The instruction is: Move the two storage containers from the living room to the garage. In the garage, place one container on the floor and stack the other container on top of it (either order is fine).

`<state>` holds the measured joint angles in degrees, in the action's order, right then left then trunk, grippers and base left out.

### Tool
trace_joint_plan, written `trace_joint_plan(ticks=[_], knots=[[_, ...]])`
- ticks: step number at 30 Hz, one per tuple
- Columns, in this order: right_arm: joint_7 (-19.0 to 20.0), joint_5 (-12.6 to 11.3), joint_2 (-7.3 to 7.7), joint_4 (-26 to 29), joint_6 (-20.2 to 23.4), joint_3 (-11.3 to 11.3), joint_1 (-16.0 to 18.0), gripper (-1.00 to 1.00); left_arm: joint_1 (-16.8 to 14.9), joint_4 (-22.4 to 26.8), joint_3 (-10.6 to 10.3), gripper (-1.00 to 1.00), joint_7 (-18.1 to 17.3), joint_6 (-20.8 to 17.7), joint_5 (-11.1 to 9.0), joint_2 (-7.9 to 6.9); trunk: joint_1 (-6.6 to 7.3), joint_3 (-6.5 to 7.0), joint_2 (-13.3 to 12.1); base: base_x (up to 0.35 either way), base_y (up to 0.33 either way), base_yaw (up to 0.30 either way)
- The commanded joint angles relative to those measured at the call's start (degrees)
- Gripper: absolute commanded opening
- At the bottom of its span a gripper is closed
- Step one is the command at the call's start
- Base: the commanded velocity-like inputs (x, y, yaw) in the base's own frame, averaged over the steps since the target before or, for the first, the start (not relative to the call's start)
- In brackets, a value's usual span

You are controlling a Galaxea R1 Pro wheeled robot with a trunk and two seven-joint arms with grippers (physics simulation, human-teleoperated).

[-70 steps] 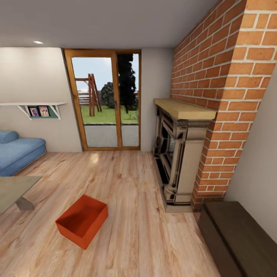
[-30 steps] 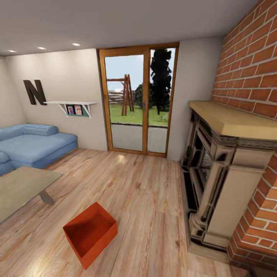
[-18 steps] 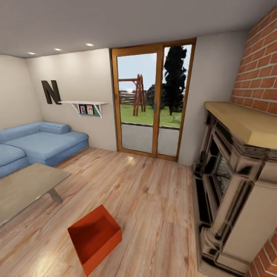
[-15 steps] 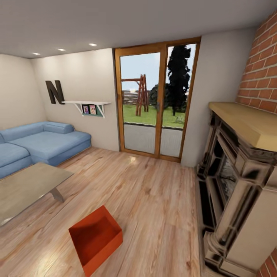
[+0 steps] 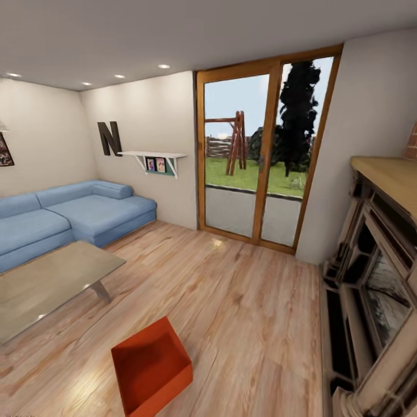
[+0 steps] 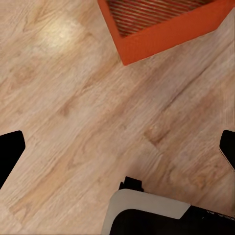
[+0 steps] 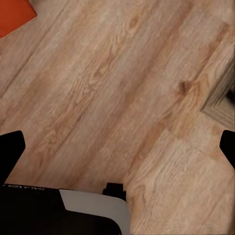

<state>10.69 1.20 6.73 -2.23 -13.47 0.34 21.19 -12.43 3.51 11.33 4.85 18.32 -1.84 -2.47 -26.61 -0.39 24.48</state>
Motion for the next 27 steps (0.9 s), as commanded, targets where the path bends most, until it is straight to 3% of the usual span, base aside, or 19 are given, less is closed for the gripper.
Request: trace_joint_plan(ticks=[1,27], knots=[[0.1,0.1,0.03,-0.2,-0.4,0.0,0.1,1.00,0.0,-0.1,0.0,1.00,0.1,0.2,-0.2,0.00,-0.05,-0.04,0.1,0.311,-0.140,0.252],[0.0,0.1,0.04,-0.2,-0.4,0.1,0.1,1.00,0.0,-0.1,-0.1,1.00,0.1,0.2,-0.2,0.14,-0.05,-0.04,0.1,0.309,-0.154,0.270]])
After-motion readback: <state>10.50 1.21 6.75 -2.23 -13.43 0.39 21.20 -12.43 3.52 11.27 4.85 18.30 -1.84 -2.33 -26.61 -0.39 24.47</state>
